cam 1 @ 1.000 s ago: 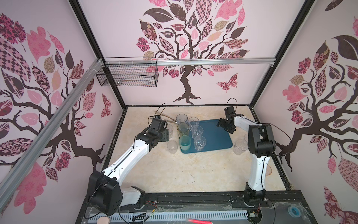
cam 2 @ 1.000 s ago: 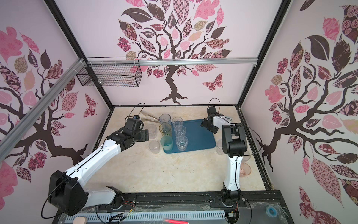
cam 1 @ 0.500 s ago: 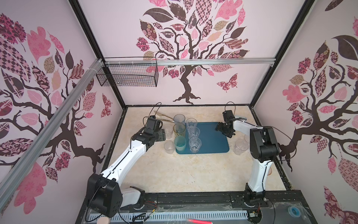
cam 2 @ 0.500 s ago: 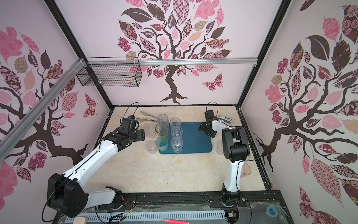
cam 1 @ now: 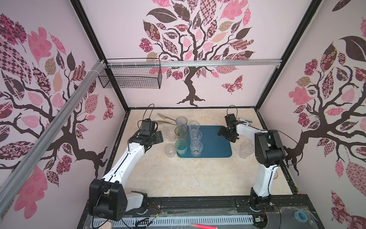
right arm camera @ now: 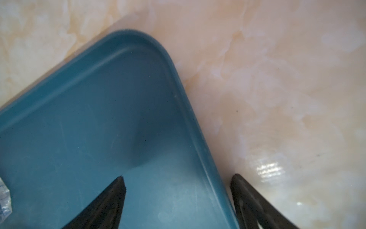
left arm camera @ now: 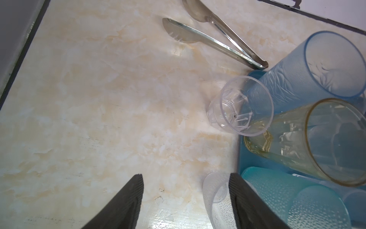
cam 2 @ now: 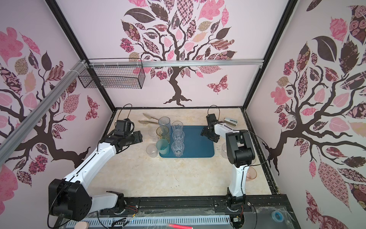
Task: Place the glasses into the tray
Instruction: Rotate the tray at the center of the table, then pick up the glass from the top-left of the table.
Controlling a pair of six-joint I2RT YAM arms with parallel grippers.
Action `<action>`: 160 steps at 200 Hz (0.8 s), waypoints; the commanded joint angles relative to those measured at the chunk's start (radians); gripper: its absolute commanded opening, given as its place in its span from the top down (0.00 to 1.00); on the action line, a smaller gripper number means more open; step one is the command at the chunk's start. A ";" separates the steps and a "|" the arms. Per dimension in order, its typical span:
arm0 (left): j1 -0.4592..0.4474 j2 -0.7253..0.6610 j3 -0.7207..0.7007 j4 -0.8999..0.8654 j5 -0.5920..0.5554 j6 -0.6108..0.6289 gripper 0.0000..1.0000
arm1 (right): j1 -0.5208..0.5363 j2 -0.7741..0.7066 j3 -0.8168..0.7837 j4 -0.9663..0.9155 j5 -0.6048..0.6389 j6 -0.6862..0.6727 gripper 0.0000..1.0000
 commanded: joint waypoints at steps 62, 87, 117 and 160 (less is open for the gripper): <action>0.044 0.227 0.141 -0.036 0.242 -0.030 0.31 | 0.024 -0.248 0.022 -0.141 -0.008 -0.051 0.14; 0.045 0.294 0.173 0.009 0.234 -0.042 0.31 | 0.058 -0.318 -0.024 -0.129 -0.054 -0.057 0.14; 0.041 0.363 0.235 0.017 0.248 -0.060 0.31 | 0.144 -0.397 -0.114 -0.116 -0.069 -0.038 0.14; 0.025 0.445 0.309 -0.001 0.197 -0.039 0.34 | 0.258 -0.472 -0.205 -0.088 -0.068 0.023 0.14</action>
